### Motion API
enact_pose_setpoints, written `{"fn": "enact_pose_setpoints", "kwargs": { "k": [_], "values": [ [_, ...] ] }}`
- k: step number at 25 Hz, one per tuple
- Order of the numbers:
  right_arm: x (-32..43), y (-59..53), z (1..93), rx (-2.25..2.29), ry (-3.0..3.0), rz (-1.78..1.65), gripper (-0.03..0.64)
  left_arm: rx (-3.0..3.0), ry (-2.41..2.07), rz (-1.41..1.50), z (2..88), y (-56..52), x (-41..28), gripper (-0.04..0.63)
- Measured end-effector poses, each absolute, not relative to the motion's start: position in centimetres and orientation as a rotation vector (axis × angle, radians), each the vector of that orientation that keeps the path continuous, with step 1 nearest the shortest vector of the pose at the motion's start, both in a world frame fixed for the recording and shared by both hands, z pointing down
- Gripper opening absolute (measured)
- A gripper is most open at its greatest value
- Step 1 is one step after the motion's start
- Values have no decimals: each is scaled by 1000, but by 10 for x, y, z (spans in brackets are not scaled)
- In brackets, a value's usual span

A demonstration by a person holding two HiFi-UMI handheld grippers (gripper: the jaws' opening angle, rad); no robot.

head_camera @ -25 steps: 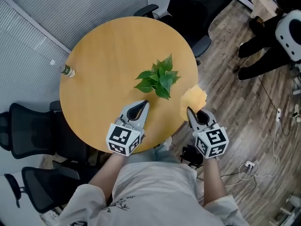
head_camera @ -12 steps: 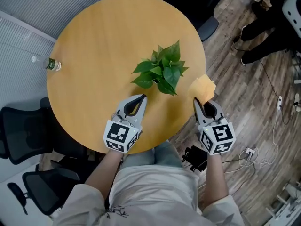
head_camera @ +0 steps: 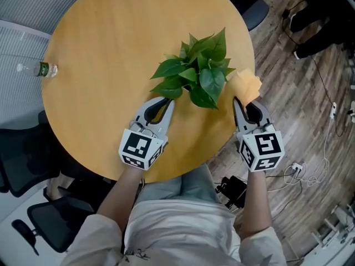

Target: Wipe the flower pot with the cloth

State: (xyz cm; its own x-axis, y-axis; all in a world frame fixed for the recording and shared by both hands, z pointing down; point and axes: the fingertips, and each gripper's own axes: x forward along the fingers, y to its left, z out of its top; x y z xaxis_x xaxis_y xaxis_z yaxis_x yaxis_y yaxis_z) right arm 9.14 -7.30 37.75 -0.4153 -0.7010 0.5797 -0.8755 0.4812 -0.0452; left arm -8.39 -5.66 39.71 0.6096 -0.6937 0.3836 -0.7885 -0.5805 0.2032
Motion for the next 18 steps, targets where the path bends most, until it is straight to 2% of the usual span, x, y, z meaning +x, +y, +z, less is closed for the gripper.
{"fn": "enact_pose_setpoints", "kwargs": {
  "k": [3,12,18],
  "values": [
    [90,-81,394,1297,-2220,474,51,2514,-1165,375,409,-63,-83,42],
    [81,-113,410,1300,-2222,441,51,2651,-999,370,423,-84,-64,226],
    [69,-128,415,1263,-2234,397,51,2715,-917,378,425,-92,-56,243]
  ]
}}
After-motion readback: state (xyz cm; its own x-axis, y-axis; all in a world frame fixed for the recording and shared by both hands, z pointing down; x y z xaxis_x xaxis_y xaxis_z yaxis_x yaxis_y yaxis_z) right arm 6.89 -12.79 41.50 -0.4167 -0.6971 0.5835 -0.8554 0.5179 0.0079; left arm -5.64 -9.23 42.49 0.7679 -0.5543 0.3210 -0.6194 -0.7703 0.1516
